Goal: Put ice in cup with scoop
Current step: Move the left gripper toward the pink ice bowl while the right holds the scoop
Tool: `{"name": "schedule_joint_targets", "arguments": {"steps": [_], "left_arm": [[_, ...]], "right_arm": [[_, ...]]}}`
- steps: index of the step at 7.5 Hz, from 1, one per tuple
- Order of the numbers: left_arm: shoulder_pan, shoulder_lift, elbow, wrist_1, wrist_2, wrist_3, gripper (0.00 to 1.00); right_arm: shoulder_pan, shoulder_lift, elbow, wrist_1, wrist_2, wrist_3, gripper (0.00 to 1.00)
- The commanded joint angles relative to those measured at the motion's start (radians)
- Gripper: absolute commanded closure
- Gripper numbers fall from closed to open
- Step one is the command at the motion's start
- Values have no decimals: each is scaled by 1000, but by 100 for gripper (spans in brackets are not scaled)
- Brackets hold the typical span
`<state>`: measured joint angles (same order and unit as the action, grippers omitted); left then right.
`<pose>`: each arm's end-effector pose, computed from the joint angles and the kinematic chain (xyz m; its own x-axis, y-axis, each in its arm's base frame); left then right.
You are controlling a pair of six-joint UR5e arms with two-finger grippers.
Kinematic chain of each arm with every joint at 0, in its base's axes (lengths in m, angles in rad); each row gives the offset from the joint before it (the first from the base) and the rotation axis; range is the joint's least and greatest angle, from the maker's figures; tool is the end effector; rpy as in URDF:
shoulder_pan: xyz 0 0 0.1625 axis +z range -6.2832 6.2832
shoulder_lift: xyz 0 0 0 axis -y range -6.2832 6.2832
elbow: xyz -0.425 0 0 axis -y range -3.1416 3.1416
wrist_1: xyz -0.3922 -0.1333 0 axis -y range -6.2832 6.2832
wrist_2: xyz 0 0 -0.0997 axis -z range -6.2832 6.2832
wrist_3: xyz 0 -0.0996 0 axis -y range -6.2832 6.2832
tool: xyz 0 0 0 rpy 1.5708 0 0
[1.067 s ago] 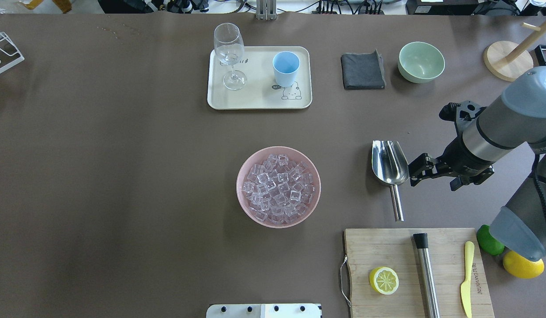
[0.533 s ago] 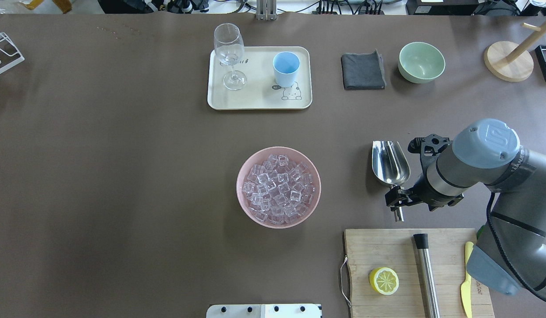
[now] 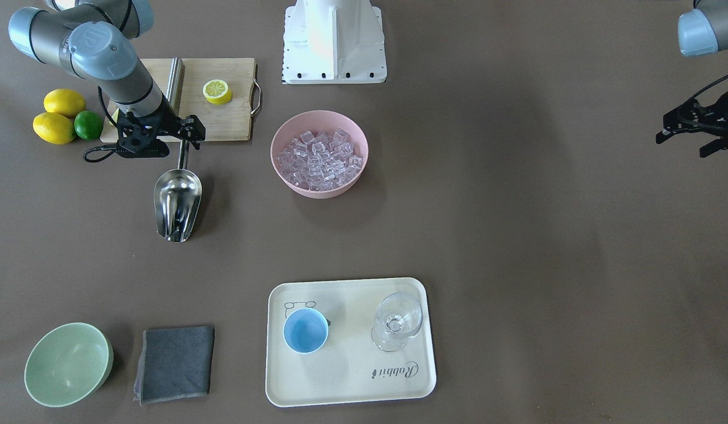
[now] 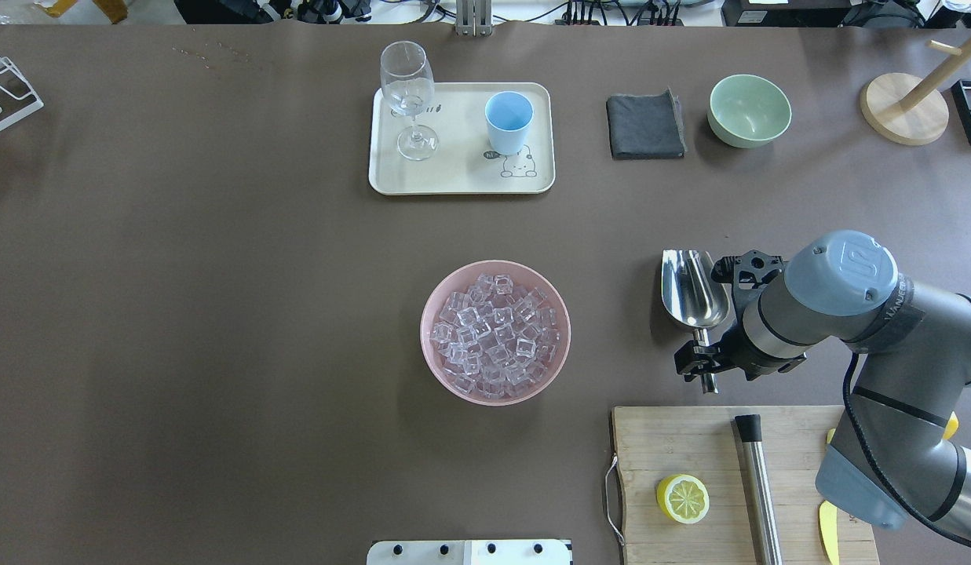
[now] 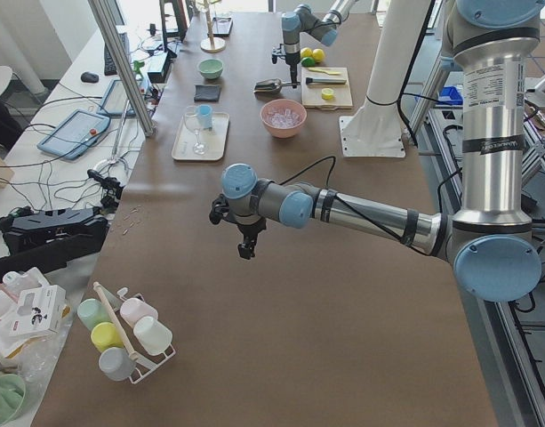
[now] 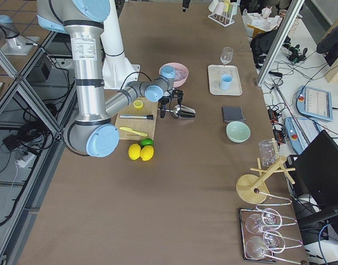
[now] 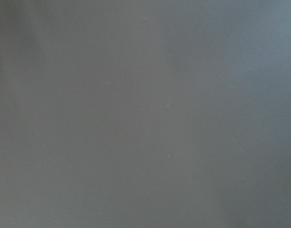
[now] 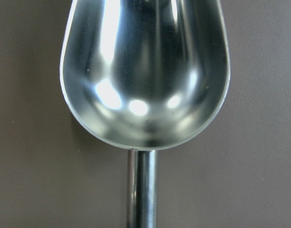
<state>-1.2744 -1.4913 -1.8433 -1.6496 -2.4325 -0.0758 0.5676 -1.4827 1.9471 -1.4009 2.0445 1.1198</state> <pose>0.0805 -0.4612 0.5466 0.5829 0.3142 -0.7493 -0.2379 0.9478 0.2123 -0.3920 -0.3541 0.4225 0.7204 -0.0007 0.6935 0.0706 0.9949 -0.0724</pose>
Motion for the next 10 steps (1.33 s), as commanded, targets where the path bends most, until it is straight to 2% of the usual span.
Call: {"name": "schedule_joint_targets", "arguments": {"steps": [1,2,5,6,7,8,10], "left_arm": [[108,8,-72,-91,-8,1,2],[130,5,-74,-122,-10,2,2],[283,17,-73,-413,-8,2,2],[400,16,-73,-521,36,1,2],[455,16,-73,-598,156,1,2],[534,4,-74,-652,234,-1,2],[587,-49,-70,-715,262,1,2]], "right_arm": [[-3,7,-2,2,-1,12,13],[-3,7,-2,2,0,15,22],[-9,7,-4,3,0,29,28],[-11,7,-2,3,0,35,29],[-12,7,-2,3,0,35,32],[-14,8,-2,3,0,37,33],[-15,10,-2,3,2,37,39]]}}
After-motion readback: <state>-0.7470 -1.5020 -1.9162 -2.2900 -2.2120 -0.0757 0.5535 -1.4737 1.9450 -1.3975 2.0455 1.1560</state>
